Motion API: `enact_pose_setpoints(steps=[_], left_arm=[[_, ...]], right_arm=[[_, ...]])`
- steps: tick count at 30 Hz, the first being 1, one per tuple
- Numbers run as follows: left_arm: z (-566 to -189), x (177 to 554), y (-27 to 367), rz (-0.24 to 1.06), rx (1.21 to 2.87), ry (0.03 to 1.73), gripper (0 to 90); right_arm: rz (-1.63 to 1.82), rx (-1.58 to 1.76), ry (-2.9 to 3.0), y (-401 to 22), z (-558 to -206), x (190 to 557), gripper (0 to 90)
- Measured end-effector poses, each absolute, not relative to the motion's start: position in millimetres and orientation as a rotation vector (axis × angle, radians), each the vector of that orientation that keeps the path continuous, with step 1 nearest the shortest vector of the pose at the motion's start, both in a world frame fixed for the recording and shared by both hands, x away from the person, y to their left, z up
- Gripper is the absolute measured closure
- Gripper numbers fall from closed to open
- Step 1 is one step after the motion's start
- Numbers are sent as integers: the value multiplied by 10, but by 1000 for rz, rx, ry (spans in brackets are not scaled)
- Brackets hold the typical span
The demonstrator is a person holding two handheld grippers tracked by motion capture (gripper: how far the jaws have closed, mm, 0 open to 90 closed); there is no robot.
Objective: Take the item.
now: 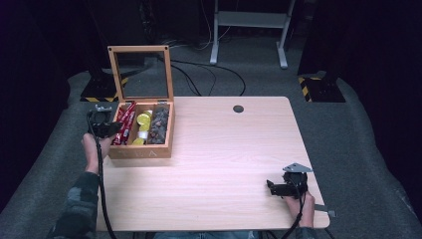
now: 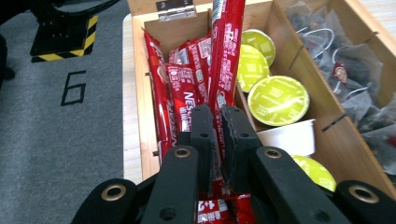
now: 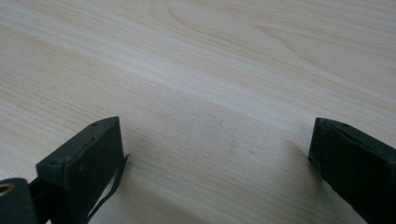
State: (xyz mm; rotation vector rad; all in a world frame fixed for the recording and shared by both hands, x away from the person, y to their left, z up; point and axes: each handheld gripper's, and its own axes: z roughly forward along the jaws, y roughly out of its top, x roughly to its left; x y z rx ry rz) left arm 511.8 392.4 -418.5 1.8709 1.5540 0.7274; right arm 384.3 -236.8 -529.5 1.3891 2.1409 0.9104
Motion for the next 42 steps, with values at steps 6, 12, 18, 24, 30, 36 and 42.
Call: enact_pose_setpoints(steps=[6, 12, 18, 24, 30, 36, 42], left_arm=[[-4132, 5059, 3909, 714, 1870, 1523, 831], [-4093, 4997, 3874, 721, 1876, 1479, 830], [-4070, 4930, 3821, 716, 1876, 1448, 830], [-4040, 4893, 3793, 716, 1889, 1428, 830], [-3989, 4843, 3729, 725, 1878, 1388, 829], [-3950, 4798, 3658, 724, 1888, 1345, 829], [-3935, 4794, 3579, 720, 1893, 1314, 830]], right_arm=[[911, 1389, 2139, -2367, -5297, 3843, 25], [907, 1403, 2134, -2364, -5297, 3849, 8], [903, 1410, 2131, -2365, -5298, 3852, 0], [903, 1411, 2130, -2365, -5298, 3852, 0], [899, 1405, 2135, -2371, -5298, 3851, 0], [899, 1405, 2134, -2370, -5299, 3851, 0], [902, 1409, 2130, -2364, -5298, 3849, 0]])
